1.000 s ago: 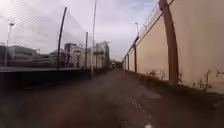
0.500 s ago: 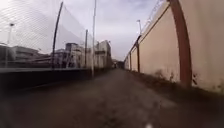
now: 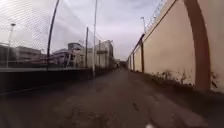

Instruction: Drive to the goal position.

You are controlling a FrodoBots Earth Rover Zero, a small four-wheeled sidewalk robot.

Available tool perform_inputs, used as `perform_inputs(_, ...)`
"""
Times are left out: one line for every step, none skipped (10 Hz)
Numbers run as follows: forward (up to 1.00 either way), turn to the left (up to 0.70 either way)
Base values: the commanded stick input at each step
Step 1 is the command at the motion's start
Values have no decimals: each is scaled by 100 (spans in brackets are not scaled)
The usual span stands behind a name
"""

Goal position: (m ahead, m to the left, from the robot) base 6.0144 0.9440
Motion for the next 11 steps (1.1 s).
perform_inputs(100, 0)
perform_inputs(100, 0)
perform_inputs(100, 0)
perform_inputs(100, 0)
perform_inputs(100, 0)
perform_inputs(100, 0)
perform_inputs(100, 0)
perform_inputs(100, 0)
perform_inputs(100, 0)
perform_inputs(100, 0)
perform_inputs(100, 0)
